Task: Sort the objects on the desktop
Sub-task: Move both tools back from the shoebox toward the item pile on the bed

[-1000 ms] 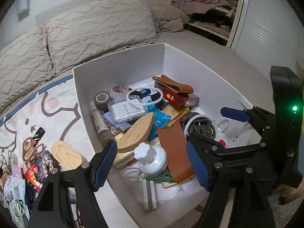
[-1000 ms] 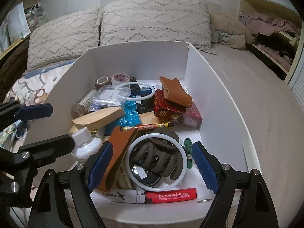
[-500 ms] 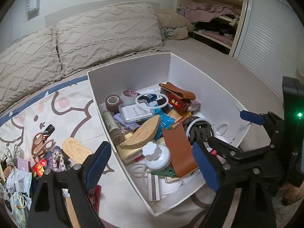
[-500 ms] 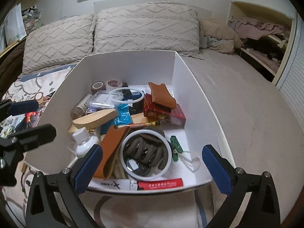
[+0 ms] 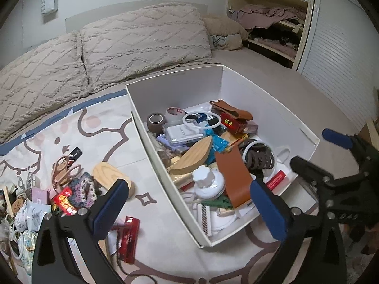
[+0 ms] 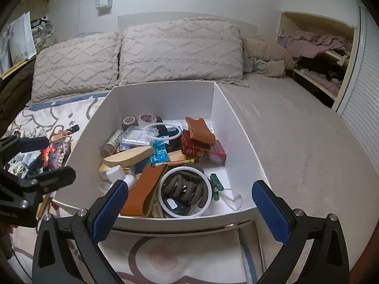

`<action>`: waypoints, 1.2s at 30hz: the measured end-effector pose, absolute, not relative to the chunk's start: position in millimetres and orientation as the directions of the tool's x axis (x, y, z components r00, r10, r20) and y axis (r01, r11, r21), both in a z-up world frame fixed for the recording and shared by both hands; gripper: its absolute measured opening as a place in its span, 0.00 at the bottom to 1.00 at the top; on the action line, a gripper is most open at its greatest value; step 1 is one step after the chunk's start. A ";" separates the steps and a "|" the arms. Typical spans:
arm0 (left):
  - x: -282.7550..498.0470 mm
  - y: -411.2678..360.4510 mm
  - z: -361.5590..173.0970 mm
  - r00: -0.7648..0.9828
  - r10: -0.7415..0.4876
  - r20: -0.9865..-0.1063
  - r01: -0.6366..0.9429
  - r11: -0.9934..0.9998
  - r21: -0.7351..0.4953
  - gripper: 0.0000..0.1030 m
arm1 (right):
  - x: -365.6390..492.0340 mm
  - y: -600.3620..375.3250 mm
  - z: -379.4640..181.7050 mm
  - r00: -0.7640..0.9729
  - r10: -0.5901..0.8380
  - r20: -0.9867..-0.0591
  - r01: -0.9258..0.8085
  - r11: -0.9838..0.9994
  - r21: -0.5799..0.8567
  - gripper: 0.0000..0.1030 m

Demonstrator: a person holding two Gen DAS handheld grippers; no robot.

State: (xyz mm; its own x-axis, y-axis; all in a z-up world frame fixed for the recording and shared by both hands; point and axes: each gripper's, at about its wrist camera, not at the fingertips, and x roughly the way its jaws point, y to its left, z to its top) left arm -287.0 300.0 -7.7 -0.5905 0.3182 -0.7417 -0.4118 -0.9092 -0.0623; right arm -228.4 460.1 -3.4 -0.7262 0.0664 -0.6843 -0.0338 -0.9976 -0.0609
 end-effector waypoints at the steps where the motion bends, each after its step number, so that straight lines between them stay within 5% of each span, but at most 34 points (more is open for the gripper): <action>1: -285.7 298.2 -7.5 -0.592 0.318 -0.740 -0.410 -0.910 -0.063 1.00 | -227.3 459.6 -2.3 -0.728 0.067 -0.682 -0.034 -0.998 -0.061 1.00; 36: -261.7 163.2 21.6 -0.689 0.233 -0.686 -0.262 -0.963 -0.064 1.00 | -216.4 373.3 21.4 -0.763 0.021 -0.646 0.020 -0.998 -0.056 1.00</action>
